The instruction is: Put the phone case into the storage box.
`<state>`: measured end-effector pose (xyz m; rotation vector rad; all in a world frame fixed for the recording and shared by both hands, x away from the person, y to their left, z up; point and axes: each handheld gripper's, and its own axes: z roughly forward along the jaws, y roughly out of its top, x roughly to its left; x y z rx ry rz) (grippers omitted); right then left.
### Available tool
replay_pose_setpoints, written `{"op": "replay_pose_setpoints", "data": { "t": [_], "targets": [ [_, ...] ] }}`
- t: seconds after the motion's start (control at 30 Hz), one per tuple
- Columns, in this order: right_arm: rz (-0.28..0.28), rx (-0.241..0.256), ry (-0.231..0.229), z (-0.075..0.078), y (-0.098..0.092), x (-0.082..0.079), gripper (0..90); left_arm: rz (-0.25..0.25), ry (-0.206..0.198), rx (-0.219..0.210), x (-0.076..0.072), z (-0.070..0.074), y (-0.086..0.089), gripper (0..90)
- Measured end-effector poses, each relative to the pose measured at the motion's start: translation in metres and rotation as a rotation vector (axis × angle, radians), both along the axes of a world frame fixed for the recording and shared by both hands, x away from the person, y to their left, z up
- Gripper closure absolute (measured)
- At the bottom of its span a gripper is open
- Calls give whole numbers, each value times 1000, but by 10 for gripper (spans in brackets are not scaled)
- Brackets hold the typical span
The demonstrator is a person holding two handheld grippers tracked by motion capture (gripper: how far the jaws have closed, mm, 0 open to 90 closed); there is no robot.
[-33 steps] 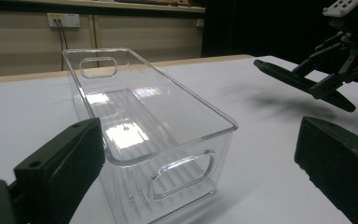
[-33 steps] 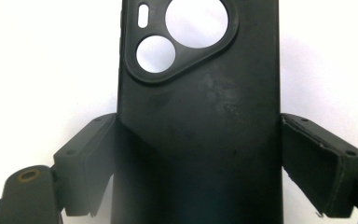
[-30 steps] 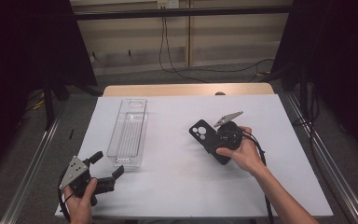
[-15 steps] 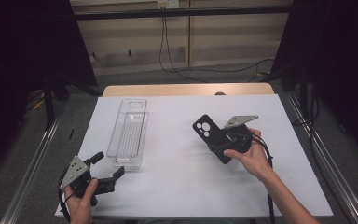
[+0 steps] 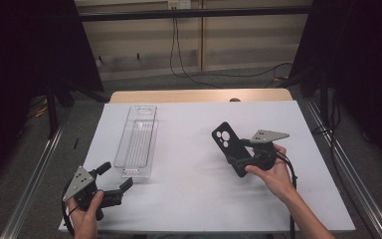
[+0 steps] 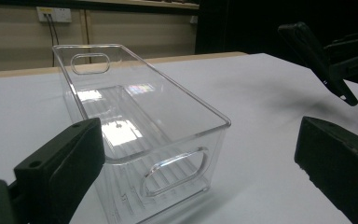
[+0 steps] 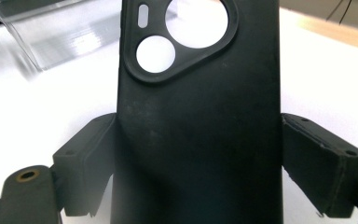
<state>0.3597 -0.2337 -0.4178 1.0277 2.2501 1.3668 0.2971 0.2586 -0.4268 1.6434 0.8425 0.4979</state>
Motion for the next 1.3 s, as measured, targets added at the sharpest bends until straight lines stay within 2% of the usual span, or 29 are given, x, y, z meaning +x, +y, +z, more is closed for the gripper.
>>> {"op": "replay_pose_setpoints", "data": {
  "t": [0.23, 0.43, 0.5, 0.7, 0.83, 0.93, 1.03, 1.17, 1.3],
  "targets": [
    [8, 71, -74, -6, -6, -6, 146, -21, 0, 0, 0, 1, -4, 17],
    [12, 105, -110, -7, -8, -10, 145, -59, 24, 7, 3, 0, -8, 17],
    [32, 112, -108, -9, -8, -11, 145, -72, 24, 17, 3, 0, -9, 17],
    [42, 126, -139, -10, -8, -19, 145, -98, 16, 20, 3, 1, -13, 17],
    [42, 145, -147, -6, -7, -26, 144, -94, 21, 10, 5, 3, -17, 17],
    [47, 134, -142, -5, -6, -32, 144, -114, 10, 8, 6, 6, -23, 17],
    [46, 133, -138, -5, -7, -40, 144, -141, 28, -9, 6, 5, -29, 17],
    [60, 157, -132, -12, -6, -46, 144, -176, 14, 19, 7, 5, -34, 17],
    [87, 165, -134, -13, -3, -51, 143, -183, 17, 17, 6, 5, -40, 17]
  ]
}}
